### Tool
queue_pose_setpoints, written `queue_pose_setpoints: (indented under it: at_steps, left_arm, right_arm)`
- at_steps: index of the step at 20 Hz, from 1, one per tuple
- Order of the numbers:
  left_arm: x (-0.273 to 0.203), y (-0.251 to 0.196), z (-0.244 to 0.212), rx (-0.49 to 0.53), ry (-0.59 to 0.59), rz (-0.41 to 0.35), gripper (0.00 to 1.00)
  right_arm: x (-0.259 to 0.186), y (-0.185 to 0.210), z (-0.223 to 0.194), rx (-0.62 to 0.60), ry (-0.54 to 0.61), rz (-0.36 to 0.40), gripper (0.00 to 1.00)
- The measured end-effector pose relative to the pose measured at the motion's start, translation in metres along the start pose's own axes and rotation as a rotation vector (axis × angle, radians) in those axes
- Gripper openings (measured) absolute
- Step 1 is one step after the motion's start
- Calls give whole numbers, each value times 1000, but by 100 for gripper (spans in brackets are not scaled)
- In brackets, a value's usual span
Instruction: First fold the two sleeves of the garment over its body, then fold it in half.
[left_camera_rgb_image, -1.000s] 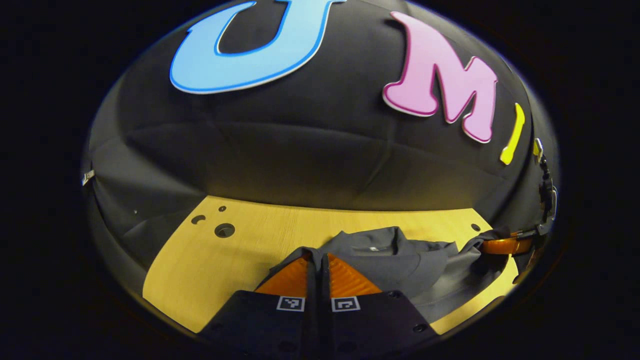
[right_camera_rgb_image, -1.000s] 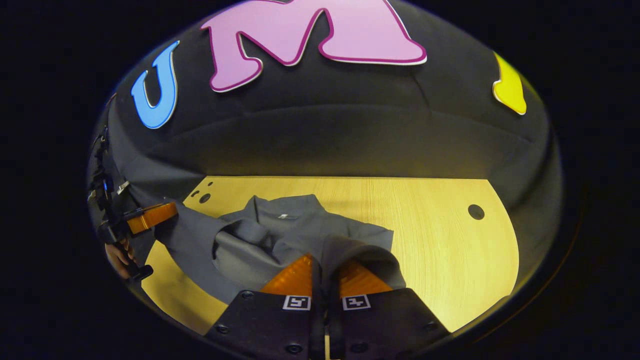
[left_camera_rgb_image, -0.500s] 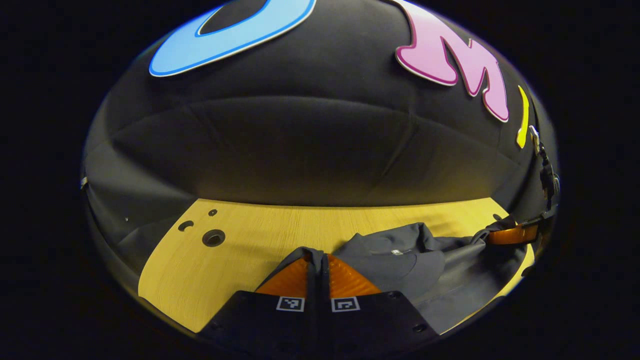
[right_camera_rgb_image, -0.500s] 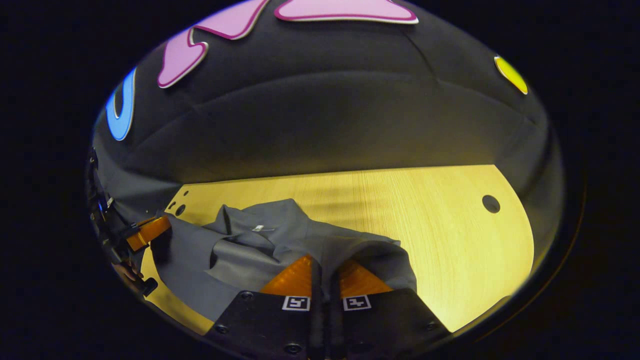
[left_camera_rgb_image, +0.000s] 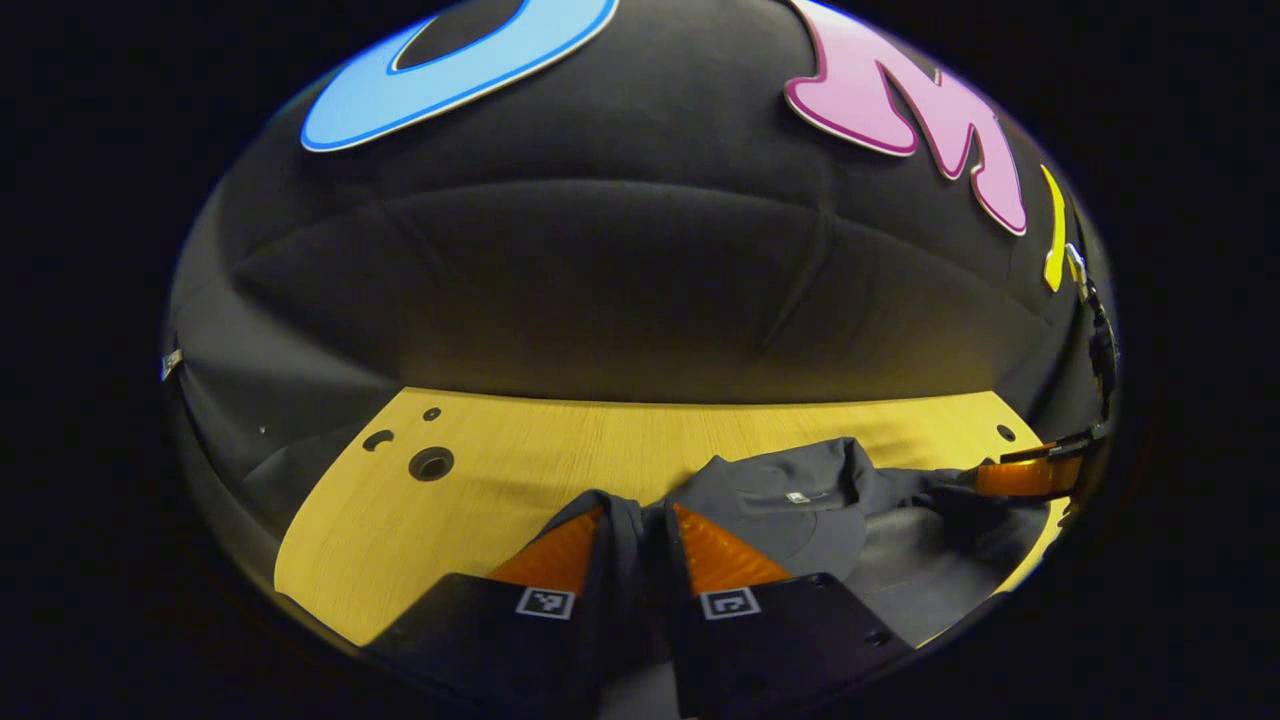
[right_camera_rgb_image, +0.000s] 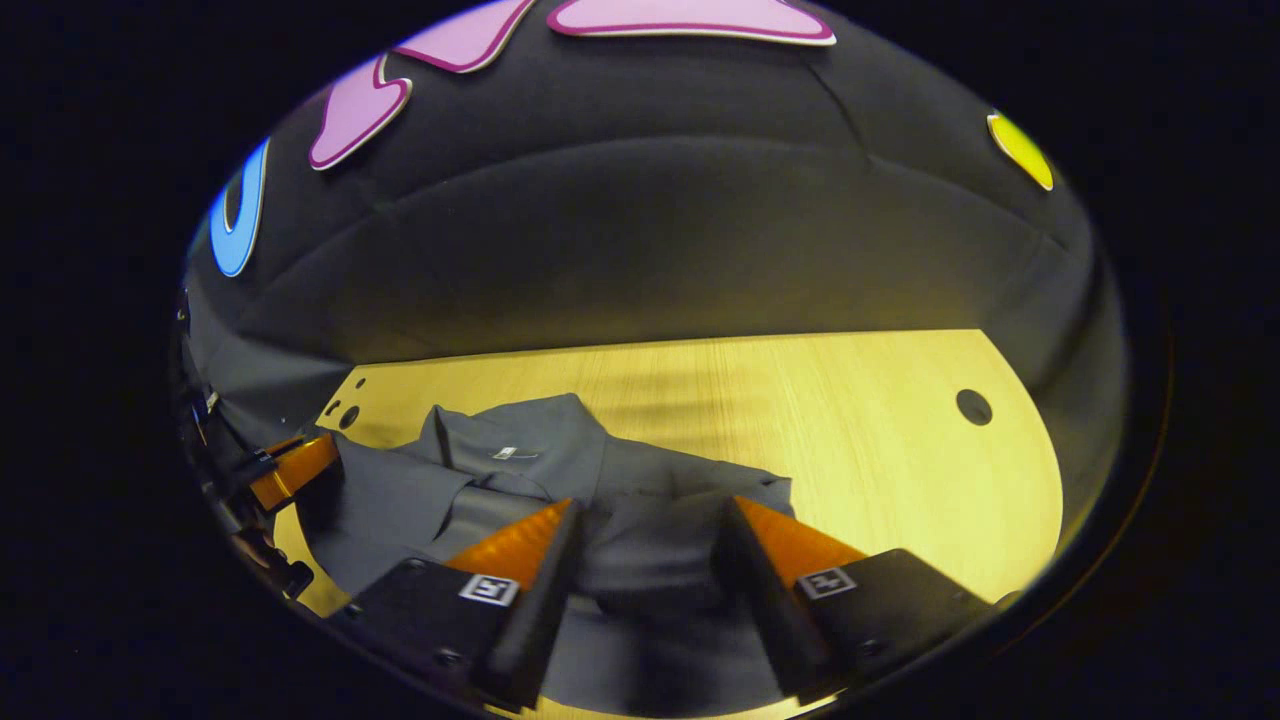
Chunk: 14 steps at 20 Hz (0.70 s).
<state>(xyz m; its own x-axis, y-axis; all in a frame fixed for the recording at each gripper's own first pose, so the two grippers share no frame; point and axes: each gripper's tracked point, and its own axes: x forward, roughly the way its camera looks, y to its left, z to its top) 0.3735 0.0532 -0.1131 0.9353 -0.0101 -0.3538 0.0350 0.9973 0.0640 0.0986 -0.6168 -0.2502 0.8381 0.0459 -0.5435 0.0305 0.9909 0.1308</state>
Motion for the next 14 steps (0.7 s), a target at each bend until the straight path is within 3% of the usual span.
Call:
queue_pose_setpoints:
  at_steps: [1,4,6,8,14]
  left_arm:
    - [-6,5,1,1,-7,12,44]
    - [-29,19,5,6,-22,50,82]
    - [-49,25,10,11,-37,60,91]
    - [-76,30,15,4,-48,67,96]
    - [-181,32,39,-59,-147,71,95]
  right_arm:
    - [-6,-1,1,-3,-12,-10,94]
    - [-30,-1,4,-11,-48,-29,100]
    - [-49,-2,3,-22,-76,-46,99]
    - [-70,1,4,-22,-111,-56,99]
    - [-137,19,-3,34,-179,-75,99]
